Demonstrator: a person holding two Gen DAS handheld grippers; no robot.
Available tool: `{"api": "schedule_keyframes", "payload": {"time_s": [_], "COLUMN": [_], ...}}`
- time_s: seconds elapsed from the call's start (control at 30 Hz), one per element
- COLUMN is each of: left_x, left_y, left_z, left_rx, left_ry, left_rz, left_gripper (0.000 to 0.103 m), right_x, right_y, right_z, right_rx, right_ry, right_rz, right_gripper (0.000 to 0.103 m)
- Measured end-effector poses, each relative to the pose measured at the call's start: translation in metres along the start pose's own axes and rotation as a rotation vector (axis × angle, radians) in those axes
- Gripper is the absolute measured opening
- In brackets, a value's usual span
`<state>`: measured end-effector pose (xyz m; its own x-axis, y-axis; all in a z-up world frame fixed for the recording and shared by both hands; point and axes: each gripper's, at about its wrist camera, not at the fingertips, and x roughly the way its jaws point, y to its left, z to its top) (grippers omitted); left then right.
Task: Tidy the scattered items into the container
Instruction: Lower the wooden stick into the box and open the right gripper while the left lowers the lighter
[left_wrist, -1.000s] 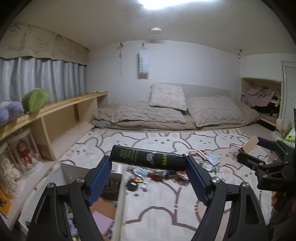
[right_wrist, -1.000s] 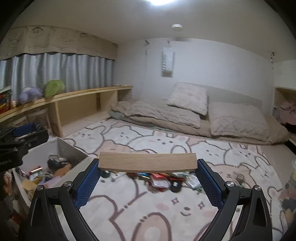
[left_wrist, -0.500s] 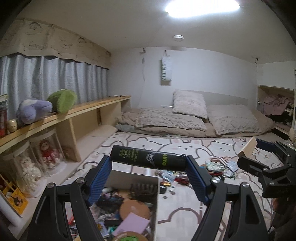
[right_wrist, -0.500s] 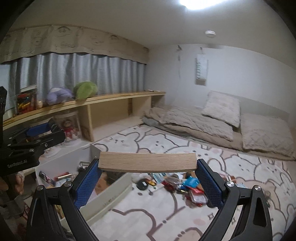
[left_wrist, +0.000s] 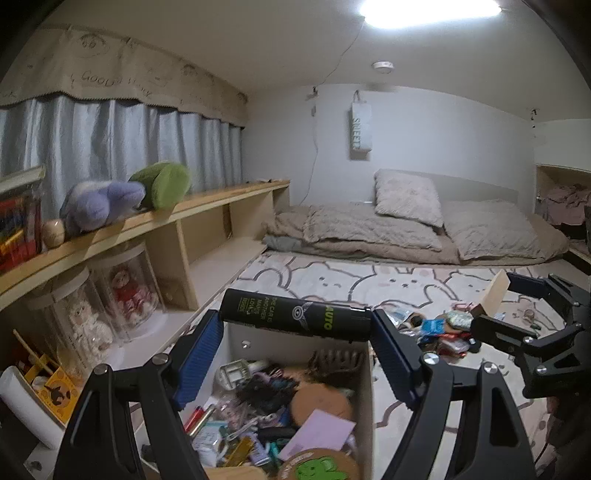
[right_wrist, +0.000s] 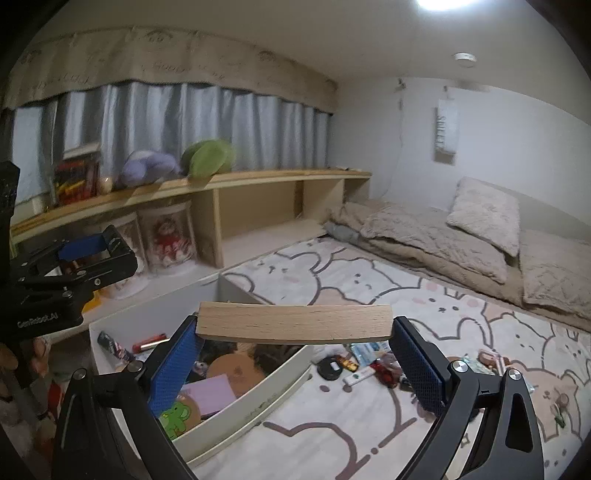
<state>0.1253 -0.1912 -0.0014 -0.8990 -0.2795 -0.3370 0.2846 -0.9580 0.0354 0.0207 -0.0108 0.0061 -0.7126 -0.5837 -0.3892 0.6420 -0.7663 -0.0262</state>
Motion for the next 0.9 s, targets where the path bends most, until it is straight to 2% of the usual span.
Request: {"api": "schedule_keyframes", "payload": {"time_s": [0.17, 0.4, 0.63, 0.9], "left_x": [0.016, 0.048, 0.072, 0.102], "left_y": [0.019, 0.046, 0.058, 0.064], "left_z": [-0.015, -0.041, -0.061, -0.086], "left_rx": [-0.009, -0.047, -0.018, 0.029], "left_ry": [0.056, 0.192, 0.289, 0.403], "left_rz": [0.018, 0.0, -0.006, -0.013], "left_gripper": [0.08, 0.08, 0.08, 0.08], "right_x": [0.019, 0.041, 0.068, 0.093], "right_y": [0.013, 0.028, 0.039, 0.052], "right_z": [0.002, 0.002, -0.004, -0.014], "right_rx": [-0.021, -0.067, -0.124, -0.248], "right_ry": [0.042, 0.091, 0.152, 0.241], "right_rz": [0.049, 0.073, 0.093, 0.101], "right_gripper": [0.099, 0.099, 0.099, 0.099]}}
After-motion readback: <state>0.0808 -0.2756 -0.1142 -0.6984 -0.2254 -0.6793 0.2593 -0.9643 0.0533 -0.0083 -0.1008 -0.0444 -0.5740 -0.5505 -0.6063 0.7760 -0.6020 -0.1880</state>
